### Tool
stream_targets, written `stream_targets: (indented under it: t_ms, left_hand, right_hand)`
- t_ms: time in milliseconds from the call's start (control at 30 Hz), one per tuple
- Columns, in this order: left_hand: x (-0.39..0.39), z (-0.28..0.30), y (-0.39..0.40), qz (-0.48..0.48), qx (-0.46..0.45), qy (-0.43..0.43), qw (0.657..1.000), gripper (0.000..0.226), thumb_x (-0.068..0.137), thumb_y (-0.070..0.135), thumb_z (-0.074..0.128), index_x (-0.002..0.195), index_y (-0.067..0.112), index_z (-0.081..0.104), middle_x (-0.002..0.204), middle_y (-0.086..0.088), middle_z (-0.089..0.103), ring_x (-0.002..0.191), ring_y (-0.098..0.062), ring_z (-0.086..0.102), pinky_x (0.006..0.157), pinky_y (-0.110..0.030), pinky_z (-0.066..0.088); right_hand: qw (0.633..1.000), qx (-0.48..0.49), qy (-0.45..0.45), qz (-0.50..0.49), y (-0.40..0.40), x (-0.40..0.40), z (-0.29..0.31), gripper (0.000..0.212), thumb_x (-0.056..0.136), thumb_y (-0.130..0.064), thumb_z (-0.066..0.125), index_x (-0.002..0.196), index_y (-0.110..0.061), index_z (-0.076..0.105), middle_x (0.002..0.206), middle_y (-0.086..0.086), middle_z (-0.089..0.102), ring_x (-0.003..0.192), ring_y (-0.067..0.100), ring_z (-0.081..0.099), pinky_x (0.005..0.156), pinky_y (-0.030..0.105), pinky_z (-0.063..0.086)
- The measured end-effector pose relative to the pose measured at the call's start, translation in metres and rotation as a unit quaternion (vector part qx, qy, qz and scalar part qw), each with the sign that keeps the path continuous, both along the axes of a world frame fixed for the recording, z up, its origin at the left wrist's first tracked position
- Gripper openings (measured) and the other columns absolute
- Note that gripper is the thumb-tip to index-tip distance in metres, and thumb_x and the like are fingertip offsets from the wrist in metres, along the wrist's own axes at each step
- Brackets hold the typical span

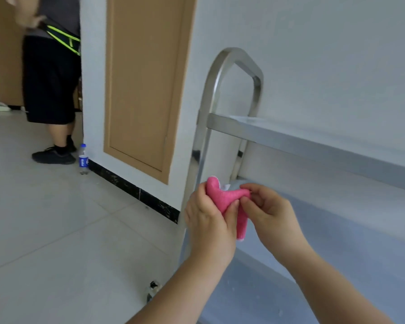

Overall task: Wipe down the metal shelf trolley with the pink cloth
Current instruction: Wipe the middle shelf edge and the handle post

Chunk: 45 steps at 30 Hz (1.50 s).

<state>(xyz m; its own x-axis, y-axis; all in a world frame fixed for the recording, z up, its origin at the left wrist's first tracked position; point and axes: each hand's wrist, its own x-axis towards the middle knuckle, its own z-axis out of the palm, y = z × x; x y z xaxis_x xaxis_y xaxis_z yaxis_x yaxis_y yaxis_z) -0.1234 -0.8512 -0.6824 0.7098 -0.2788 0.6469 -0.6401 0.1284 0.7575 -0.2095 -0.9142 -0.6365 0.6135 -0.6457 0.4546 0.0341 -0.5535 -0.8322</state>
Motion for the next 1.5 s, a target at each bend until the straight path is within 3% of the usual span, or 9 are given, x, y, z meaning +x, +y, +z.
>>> stream_targets:
  t_ms: [200,400,600,767,867,1000,1200,1400,1500]
  left_hand:
    - [0.054,0.020,-0.005,0.167,-0.007,-0.040,0.985,0.068,0.079,0.037,0.067,0.128,-0.001,0.042,0.118,-0.015,0.054,0.110,-0.035,0.050,0.095,-0.043,0.034]
    - [0.086,0.049,-0.031,0.226,-0.015,-0.061,0.972,0.072,0.076,0.045,0.065,0.127,-0.001,0.042,0.117,-0.016,0.053,0.107,-0.034,0.051,0.090,-0.046,0.038]
    - [0.099,0.069,-0.054,0.128,0.018,-0.050,0.990,0.073,0.082,0.044,0.062,0.134,0.001,0.033,0.127,-0.015,0.047,0.116,-0.032,0.045,0.097,-0.041,0.038]
    - [0.110,0.078,-0.061,0.074,0.007,-0.042,0.996,0.063,0.085,0.047,0.055,0.131,0.009,0.034,0.119,-0.008,0.055,0.105,-0.026,0.053,0.075,-0.031,0.040]
    - [0.114,0.077,-0.058,0.044,-0.002,-0.040,0.998,0.058,0.085,0.047,0.056,0.125,0.010,0.038,0.111,-0.006,0.058,0.095,-0.026,0.057,0.073,-0.035,0.047]
    - [0.113,0.072,-0.056,0.043,0.000,-0.058,0.997,0.053,0.087,0.043,0.054,0.122,0.006,0.041,0.108,-0.010,0.058,0.091,-0.028,0.058,0.074,-0.040,0.050]
    - [0.115,0.056,-0.055,0.016,0.014,-0.053,0.998,0.052,0.089,0.039,0.053,0.124,0.004,0.039,0.111,-0.011,0.055,0.094,-0.029,0.057,0.077,-0.044,0.051]
    - [0.113,0.014,-0.051,0.003,0.043,-0.027,0.999,0.052,0.089,0.038,0.055,0.126,0.008,0.037,0.112,-0.005,0.054,0.093,-0.023,0.058,0.075,-0.035,0.051]
    - [0.109,-0.016,-0.048,0.001,0.054,-0.023,0.998,0.047,0.088,0.036,0.057,0.122,0.011,0.036,0.101,0.006,0.047,0.083,-0.016,0.056,0.066,-0.027,0.045]
  right_hand:
    - [0.998,0.023,-0.014,0.054,0.000,0.059,0.016,0.035,0.084,0.006,0.049,0.097,-0.019,0.069,0.088,0.004,0.074,0.090,0.022,0.069,0.088,0.040,0.053]
    - [0.993,0.081,-0.074,0.046,-0.028,0.099,0.037,0.032,0.082,0.006,0.049,0.091,-0.016,0.071,0.087,0.011,0.074,0.086,0.023,0.070,0.080,0.033,0.053]
    - [0.979,0.130,-0.151,-0.039,-0.051,0.116,0.045,0.025,0.080,0.004,0.056,0.083,-0.015,0.072,0.084,0.006,0.075,0.083,0.024,0.069,0.076,0.034,0.055]
    - [0.975,0.122,-0.177,-0.057,-0.057,0.119,0.047,0.013,0.078,-0.007,0.064,0.083,-0.016,0.073,0.087,0.004,0.075,0.087,0.021,0.070,0.081,0.038,0.055]
    - [0.981,0.135,-0.132,-0.055,-0.058,0.113,0.037,0.008,0.082,-0.013,0.062,0.084,-0.013,0.070,0.085,0.009,0.073,0.081,0.024,0.070,0.074,0.038,0.057]
    - [0.983,0.134,-0.095,-0.085,-0.058,0.096,0.020,0.012,0.086,-0.010,0.057,0.083,-0.017,0.066,0.077,0.001,0.073,0.069,0.012,0.070,0.059,0.022,0.053]
    - [0.986,0.119,-0.052,-0.107,-0.053,0.074,0.004,0.013,0.089,-0.015,0.056,0.083,-0.019,0.067,0.073,-0.003,0.070,0.061,0.006,0.065,0.059,0.022,0.052]
    - [0.991,0.081,0.000,-0.105,-0.045,0.057,-0.007,0.014,0.090,-0.015,0.055,0.083,-0.020,0.067,0.068,-0.006,0.069,0.061,0.006,0.065,0.058,0.020,0.051]
    - [0.992,0.070,0.016,-0.101,-0.040,0.051,-0.011,0.014,0.090,-0.016,0.056,0.082,-0.021,0.066,0.065,-0.006,0.069,0.060,0.006,0.064,0.057,0.020,0.052]
